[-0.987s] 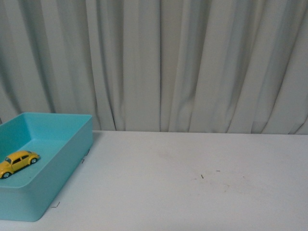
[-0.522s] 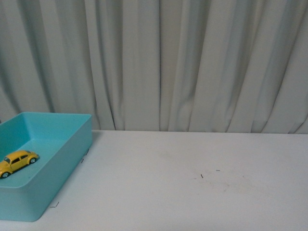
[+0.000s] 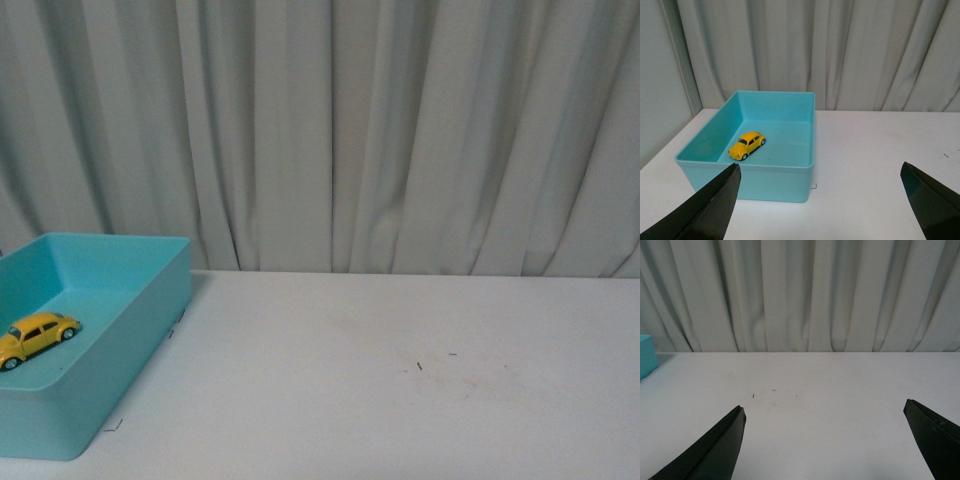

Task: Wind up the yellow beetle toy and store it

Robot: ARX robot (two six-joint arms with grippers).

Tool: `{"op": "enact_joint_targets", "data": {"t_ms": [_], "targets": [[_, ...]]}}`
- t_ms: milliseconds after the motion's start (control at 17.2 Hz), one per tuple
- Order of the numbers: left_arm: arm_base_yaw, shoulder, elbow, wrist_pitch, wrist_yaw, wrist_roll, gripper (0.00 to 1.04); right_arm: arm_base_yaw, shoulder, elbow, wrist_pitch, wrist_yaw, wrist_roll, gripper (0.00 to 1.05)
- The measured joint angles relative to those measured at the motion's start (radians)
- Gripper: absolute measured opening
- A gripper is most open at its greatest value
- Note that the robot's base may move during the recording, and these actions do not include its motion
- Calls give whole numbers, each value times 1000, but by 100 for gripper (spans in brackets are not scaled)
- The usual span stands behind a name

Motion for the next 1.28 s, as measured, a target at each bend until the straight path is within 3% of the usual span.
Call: {"op": "enact_joint_targets", "data": {"t_ms": [1277], "targets": [[0, 0, 0, -1, 2, 0, 98, 0, 0, 0, 0, 0, 0, 98]]}}
